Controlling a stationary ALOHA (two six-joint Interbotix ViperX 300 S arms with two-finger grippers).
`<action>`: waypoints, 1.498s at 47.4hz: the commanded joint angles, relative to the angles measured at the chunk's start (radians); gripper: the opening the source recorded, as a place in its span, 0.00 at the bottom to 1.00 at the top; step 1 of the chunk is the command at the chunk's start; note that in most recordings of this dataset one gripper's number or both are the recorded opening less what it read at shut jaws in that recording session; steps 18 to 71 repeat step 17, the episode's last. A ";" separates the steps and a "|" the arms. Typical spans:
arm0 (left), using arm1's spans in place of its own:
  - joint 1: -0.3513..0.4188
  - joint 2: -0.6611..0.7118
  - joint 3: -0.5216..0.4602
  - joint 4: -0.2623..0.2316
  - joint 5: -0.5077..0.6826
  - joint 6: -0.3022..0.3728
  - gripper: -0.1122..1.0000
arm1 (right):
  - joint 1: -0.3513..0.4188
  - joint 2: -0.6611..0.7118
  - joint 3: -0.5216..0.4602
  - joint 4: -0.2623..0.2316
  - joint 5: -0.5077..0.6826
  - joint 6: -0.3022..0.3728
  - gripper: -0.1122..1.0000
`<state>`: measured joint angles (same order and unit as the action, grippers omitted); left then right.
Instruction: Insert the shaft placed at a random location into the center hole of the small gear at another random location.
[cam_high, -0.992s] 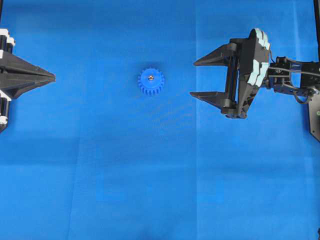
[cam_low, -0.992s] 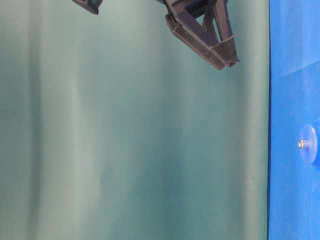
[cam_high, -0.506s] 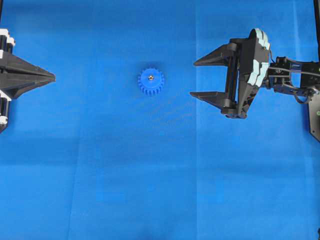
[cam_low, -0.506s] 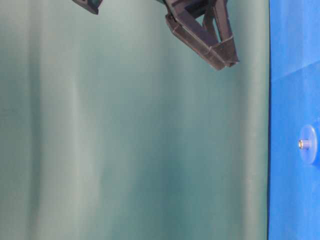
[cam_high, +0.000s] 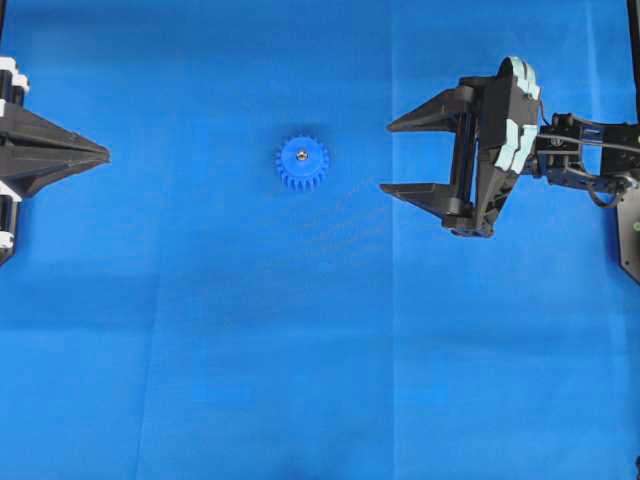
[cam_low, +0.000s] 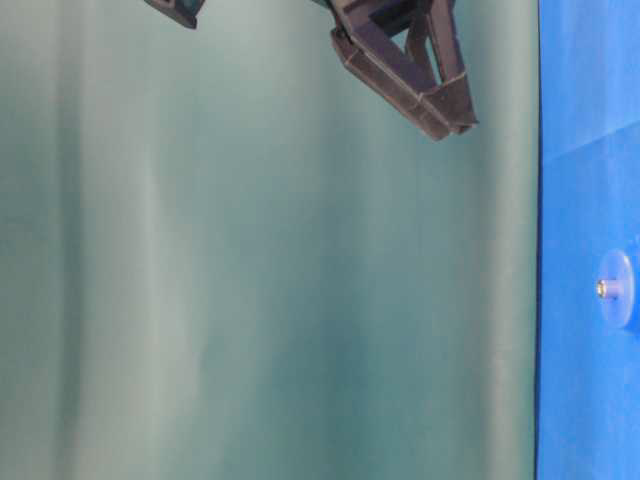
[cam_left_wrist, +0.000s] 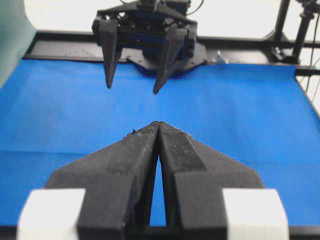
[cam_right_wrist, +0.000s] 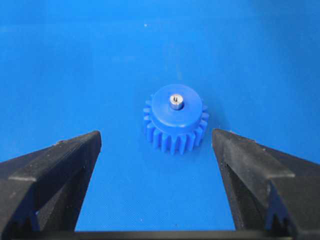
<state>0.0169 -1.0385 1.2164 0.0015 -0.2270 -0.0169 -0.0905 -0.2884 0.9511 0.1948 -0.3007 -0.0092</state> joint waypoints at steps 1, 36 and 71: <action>0.002 -0.005 -0.015 0.000 -0.005 0.000 0.10 | 0.003 -0.014 -0.020 0.002 -0.003 0.002 0.80; 0.002 -0.021 -0.018 0.000 0.017 0.000 0.10 | 0.005 -0.034 -0.025 0.002 -0.003 0.002 0.80; 0.002 -0.021 -0.018 0.000 0.017 0.000 0.10 | 0.005 -0.034 -0.025 0.002 -0.003 0.002 0.80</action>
